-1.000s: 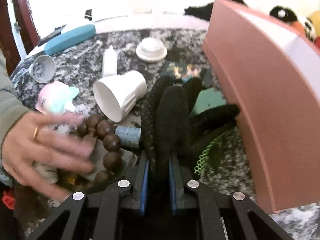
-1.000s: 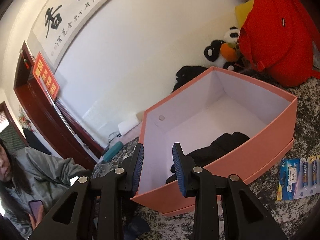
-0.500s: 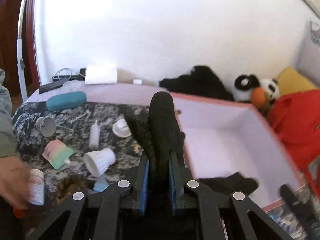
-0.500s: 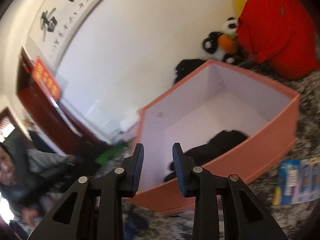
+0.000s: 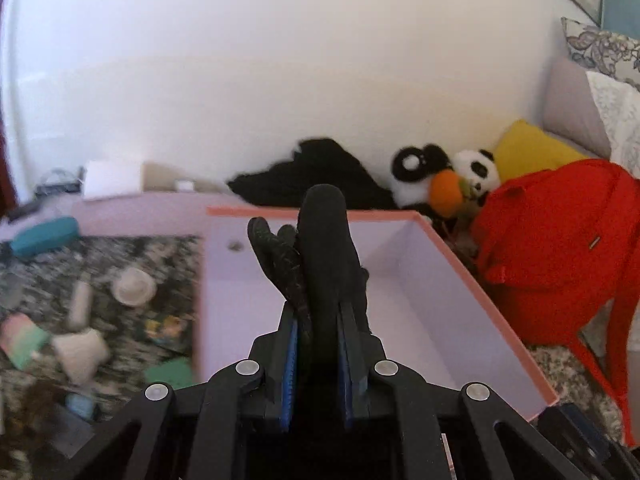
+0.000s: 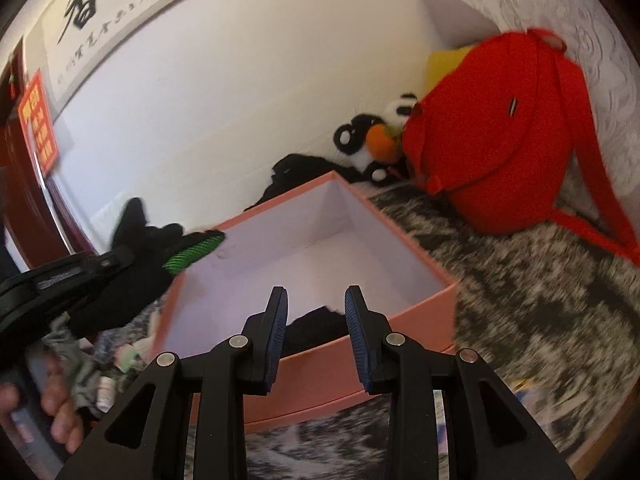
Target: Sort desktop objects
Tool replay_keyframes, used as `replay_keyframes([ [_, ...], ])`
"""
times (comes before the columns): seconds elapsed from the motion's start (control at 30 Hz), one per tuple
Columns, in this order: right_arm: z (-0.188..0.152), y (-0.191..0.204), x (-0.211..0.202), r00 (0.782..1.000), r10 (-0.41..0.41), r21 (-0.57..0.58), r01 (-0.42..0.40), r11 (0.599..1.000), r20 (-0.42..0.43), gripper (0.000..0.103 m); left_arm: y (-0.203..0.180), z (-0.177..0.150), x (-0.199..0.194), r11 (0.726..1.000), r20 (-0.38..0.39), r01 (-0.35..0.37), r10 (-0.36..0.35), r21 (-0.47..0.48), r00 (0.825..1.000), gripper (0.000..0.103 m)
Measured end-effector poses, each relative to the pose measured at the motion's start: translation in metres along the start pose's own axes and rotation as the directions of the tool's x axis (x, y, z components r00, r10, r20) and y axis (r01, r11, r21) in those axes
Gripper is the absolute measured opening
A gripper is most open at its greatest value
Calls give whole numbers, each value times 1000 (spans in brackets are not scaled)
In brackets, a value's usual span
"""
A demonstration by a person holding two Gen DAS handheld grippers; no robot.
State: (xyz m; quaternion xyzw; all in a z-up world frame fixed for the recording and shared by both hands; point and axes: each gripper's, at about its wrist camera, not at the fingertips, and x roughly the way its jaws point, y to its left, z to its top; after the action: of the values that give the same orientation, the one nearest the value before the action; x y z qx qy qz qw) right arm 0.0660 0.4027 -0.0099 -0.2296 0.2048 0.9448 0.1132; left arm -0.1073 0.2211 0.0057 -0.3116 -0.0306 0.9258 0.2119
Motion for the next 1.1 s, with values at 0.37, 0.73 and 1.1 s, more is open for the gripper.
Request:
replay_keyframes([
  [0.37, 9, 6, -3, 998, 7, -54, -3, 999, 65, 96, -8, -5, -9, 995, 67, -82, 78, 63, 995, 90],
  [0.73, 2, 47, -16, 994, -68, -115, 77, 990, 81, 103, 33, -11, -51, 993, 95, -101, 106, -53, 990, 98],
  [1.1, -35, 130, -21, 987, -44, -263, 85, 961, 157, 103, 75, -40, -101, 912, 184, -389, 364, 126, 913, 99],
])
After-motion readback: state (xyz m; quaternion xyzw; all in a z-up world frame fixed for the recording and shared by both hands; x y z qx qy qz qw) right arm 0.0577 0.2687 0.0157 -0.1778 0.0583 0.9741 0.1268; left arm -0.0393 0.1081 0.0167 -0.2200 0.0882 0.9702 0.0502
